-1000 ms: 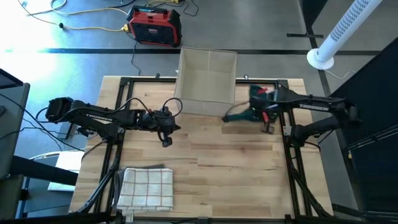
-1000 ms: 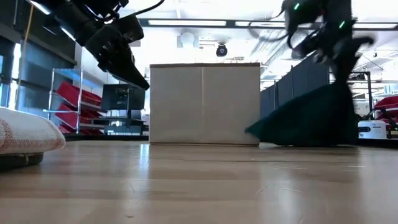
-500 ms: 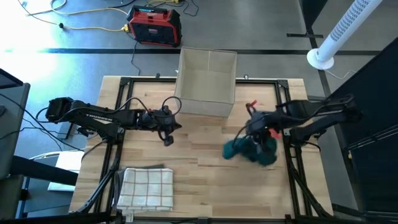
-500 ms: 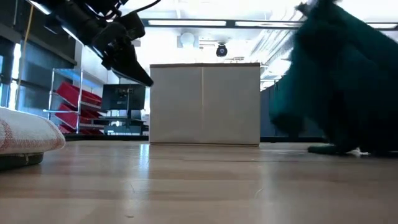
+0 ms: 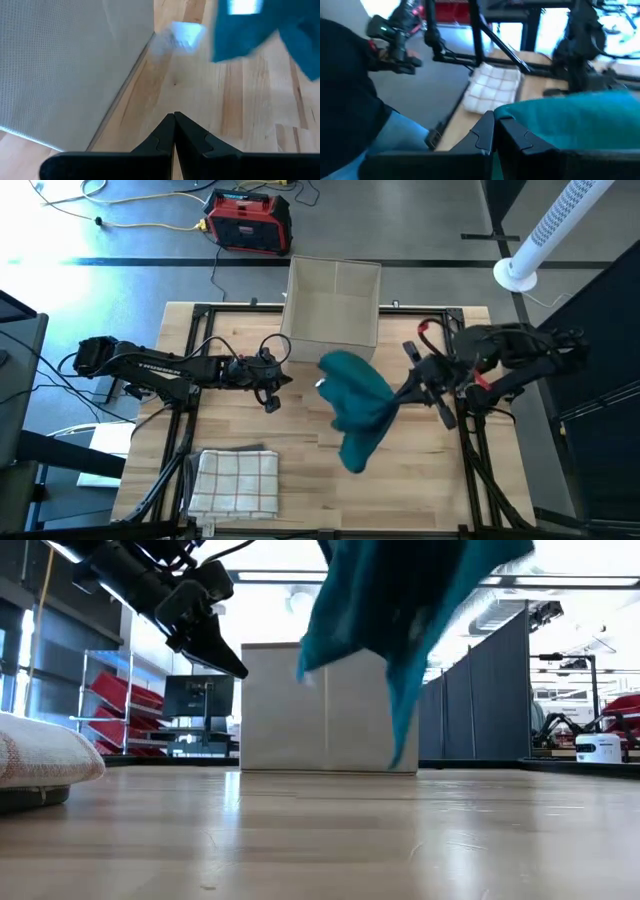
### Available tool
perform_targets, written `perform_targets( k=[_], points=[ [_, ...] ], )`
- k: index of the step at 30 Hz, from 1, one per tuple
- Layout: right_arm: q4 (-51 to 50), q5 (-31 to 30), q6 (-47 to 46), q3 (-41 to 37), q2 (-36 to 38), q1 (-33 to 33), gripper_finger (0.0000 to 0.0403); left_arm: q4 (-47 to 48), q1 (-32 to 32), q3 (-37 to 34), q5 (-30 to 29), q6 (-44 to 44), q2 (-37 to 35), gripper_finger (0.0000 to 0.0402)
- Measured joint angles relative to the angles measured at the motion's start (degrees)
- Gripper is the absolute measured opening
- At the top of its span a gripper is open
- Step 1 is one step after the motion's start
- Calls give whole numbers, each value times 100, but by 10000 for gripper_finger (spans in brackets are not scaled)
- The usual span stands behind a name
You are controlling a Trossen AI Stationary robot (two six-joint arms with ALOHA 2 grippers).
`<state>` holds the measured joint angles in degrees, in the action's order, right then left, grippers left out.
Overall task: Fold towel
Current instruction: Fold the green towel
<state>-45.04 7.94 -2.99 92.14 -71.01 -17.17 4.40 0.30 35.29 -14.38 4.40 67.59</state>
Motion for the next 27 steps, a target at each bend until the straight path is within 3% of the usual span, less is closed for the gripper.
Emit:
perform_targets(
  k=[13,17,21,27],
  points=[
    [562,142,267,238,-589,-409,0,-1,0,0,-190,-10,0,0],
    [-232,-746,321,223,-582,-154,0,-10,0,0,-203,-10,0,0],
    [-1047,-1600,120,-270,-583,338,0,-13,0,0,-292,-10,0,0],
    [-1040,-1672,37,-1444,-587,1053,0,-44,7,0,-299,-54,0,0]
  ],
)
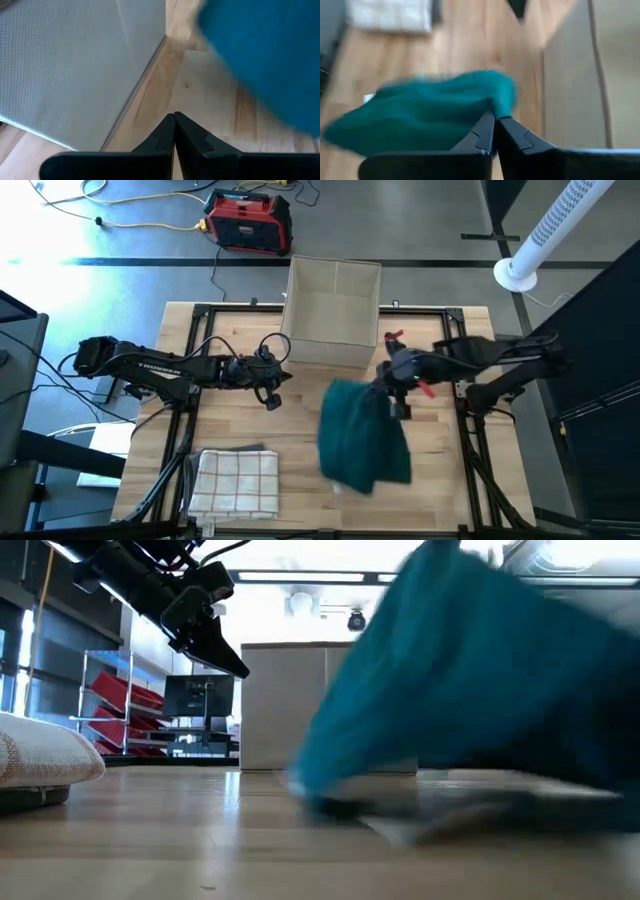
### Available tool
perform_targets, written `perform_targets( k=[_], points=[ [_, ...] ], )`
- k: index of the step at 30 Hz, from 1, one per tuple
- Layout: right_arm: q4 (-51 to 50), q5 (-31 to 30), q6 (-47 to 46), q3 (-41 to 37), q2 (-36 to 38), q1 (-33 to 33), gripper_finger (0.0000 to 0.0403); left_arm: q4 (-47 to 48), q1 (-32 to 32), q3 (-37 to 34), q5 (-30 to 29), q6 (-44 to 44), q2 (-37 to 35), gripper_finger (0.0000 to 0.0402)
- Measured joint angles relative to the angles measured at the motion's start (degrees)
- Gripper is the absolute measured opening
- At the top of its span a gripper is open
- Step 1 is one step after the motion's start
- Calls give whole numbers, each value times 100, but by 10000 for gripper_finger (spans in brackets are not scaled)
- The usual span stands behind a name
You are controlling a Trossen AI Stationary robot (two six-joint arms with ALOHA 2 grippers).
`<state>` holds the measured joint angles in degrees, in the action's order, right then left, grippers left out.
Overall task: Fold towel
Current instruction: Fold the green towel
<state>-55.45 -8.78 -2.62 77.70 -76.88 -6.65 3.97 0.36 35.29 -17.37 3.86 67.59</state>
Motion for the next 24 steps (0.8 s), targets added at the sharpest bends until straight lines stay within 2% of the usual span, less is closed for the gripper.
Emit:
perform_targets(
  k=[3,6,10,16,20,24],
  points=[
    [173,11,-112,-412,-6,222,3,0,0,0,0,-1,0,0],
    [157,140,-164,-607,-4,335,25,0,0,0,2,0,0,0],
    [-35,-189,-329,-570,0,366,83,-29,0,0,0,0,0,0],
    [-941,-574,-412,41,2,337,177,-131,0,0,-2,-2,2,0],
    [-1867,-291,-1031,511,72,25,209,-129,0,0,-2,0,2,0],
    [-2362,-169,-1729,386,332,-569,218,-129,0,0,0,52,2,0]
  ],
)
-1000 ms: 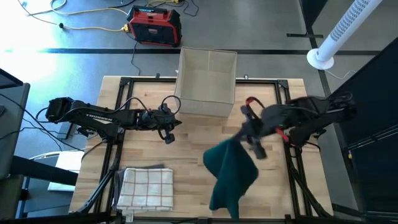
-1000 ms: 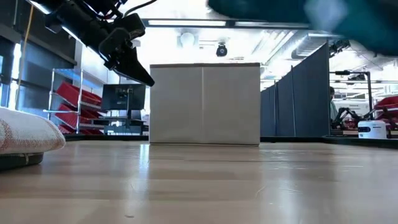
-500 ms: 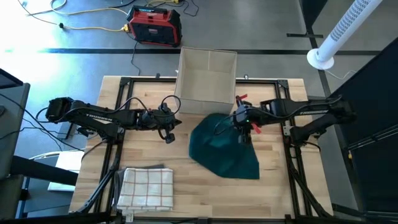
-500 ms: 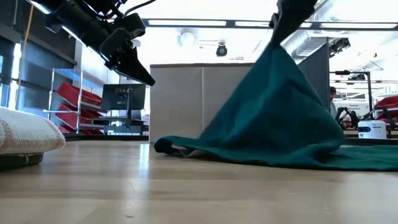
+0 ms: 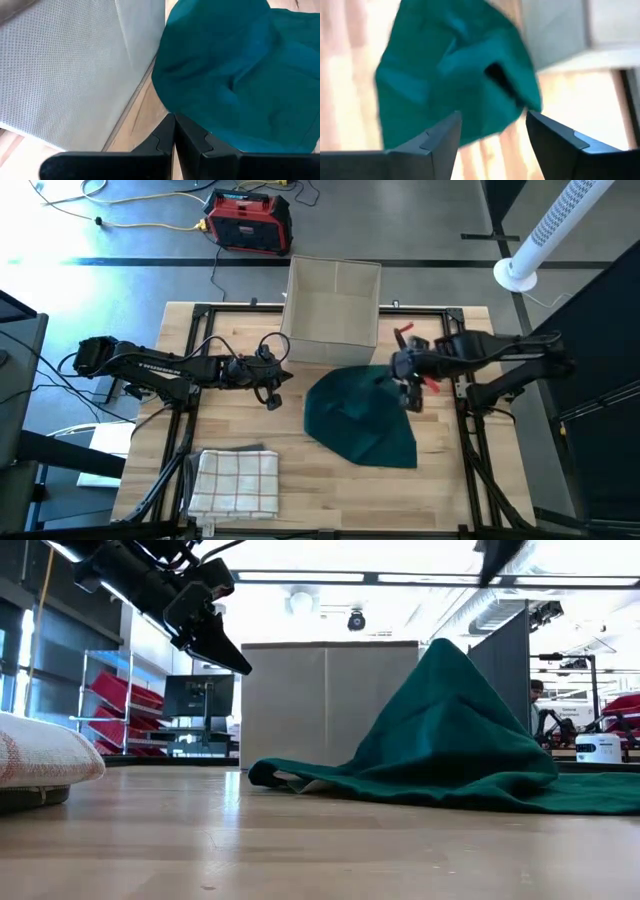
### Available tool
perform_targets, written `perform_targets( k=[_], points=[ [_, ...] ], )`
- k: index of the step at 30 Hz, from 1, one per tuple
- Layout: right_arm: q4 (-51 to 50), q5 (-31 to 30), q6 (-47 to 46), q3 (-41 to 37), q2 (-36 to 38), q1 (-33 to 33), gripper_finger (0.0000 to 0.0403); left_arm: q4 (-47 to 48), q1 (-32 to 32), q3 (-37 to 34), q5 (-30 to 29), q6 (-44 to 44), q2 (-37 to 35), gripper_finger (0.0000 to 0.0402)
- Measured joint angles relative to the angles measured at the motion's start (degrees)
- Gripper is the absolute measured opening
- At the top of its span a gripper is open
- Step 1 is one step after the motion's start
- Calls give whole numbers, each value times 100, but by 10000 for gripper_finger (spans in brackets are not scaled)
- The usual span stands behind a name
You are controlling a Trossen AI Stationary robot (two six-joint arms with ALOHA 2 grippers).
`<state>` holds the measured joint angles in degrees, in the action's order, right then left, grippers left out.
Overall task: Fold towel
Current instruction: Fold the green towel
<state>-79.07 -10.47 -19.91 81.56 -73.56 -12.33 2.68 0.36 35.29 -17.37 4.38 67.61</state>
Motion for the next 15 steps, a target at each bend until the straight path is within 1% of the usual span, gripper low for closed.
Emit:
perform_targets(
  k=[3,5,8,12,15],
  points=[
    [8,64,-627,-347,259,-525,215,-2,-2,0,19,0,0,0],
    [199,136,-1104,-695,419,-891,212,1,-9,0,97,4,0,0],
    [671,230,-1736,-1364,593,-1476,209,3,-28,0,369,0,0,0],
    [1647,411,-2390,-2441,601,-2270,209,2,-163,0,632,-1,0,0],
    [2610,667,-2791,-3149,502,-2758,209,2,-265,0,624,39,0,0]
  ],
)
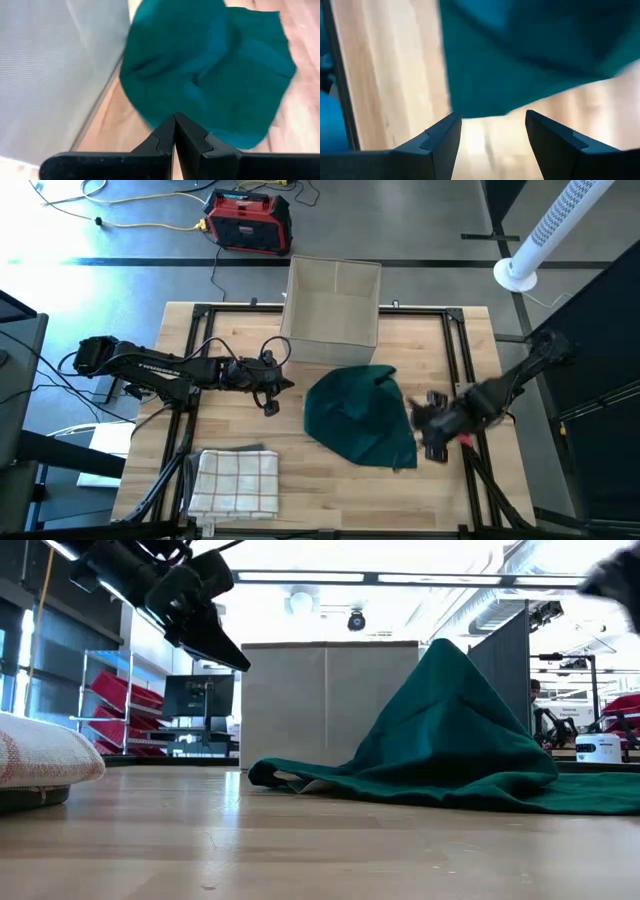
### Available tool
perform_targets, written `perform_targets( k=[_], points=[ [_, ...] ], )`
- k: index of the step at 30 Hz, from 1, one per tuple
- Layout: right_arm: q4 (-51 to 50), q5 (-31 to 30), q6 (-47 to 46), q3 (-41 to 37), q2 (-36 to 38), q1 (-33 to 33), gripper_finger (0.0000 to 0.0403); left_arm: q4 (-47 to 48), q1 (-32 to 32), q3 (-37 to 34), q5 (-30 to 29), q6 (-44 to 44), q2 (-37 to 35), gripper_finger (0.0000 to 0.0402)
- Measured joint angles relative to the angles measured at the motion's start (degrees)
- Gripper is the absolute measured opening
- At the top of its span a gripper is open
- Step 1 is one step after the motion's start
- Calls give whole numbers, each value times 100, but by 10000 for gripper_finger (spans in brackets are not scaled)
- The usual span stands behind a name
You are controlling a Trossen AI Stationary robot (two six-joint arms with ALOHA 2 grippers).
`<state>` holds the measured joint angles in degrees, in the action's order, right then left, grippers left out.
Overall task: Fold towel
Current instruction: Fold the green towel
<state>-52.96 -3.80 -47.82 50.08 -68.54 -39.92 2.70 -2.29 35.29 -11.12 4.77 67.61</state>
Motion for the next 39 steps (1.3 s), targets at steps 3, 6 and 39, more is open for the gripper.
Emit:
perform_targets(
  k=[3,6,39],
  points=[
    [443,-81,-175,-303,-204,-313,207,-1,-26,0,-101,177,0,0],
    [784,-218,-343,-538,-428,-599,205,-2,-52,0,-205,354,0,0],
    [1475,-256,912,-215,-2405,-470,13,2,-47,0,-471,511,0,0]
  ],
)
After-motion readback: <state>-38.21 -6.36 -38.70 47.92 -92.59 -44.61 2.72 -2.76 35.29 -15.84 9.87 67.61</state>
